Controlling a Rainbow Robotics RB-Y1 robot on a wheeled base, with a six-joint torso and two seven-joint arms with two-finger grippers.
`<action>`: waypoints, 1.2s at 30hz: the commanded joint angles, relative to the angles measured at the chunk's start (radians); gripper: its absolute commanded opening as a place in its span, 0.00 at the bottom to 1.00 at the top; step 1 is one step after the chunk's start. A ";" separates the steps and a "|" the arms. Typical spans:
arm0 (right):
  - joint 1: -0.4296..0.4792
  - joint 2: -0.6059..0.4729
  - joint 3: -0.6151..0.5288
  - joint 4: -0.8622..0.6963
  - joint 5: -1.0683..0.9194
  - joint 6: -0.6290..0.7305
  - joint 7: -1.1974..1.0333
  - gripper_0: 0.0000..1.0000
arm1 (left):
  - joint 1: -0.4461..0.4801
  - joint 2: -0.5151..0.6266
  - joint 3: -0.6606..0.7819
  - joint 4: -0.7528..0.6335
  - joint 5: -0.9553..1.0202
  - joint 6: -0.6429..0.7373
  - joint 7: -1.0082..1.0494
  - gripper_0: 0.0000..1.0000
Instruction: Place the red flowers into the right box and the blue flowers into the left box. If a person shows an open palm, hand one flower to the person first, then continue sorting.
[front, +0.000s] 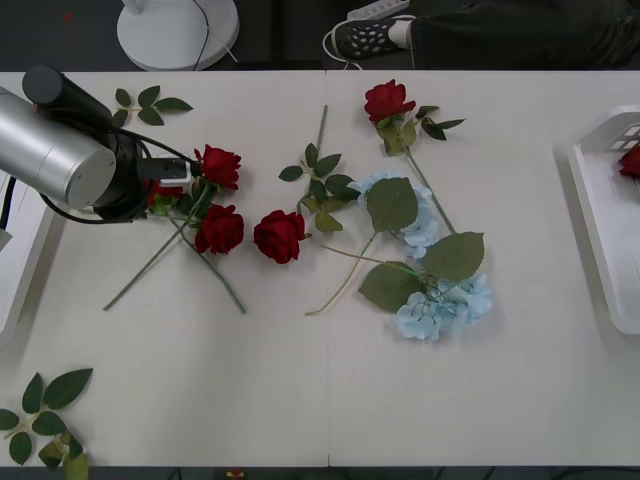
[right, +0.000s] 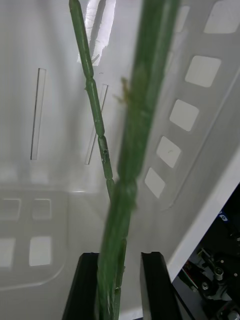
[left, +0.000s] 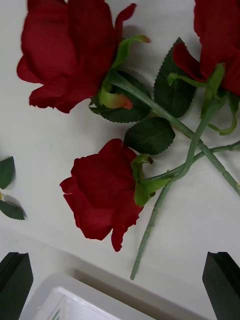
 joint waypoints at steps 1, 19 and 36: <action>-0.003 0.015 -0.001 0.011 0.019 -0.020 0.000 0.64 | -0.048 0.075 -0.012 0.017 0.007 -0.015 -0.014 1.00; -0.032 -0.043 -0.217 -0.264 -0.058 0.333 -0.251 0.82 | -0.051 0.094 -0.033 0.298 0.204 -0.209 0.012 1.00; -0.030 -0.028 -0.240 -0.704 -0.478 0.513 -1.406 0.97 | -0.149 -0.018 -0.133 0.569 0.118 -0.265 0.013 1.00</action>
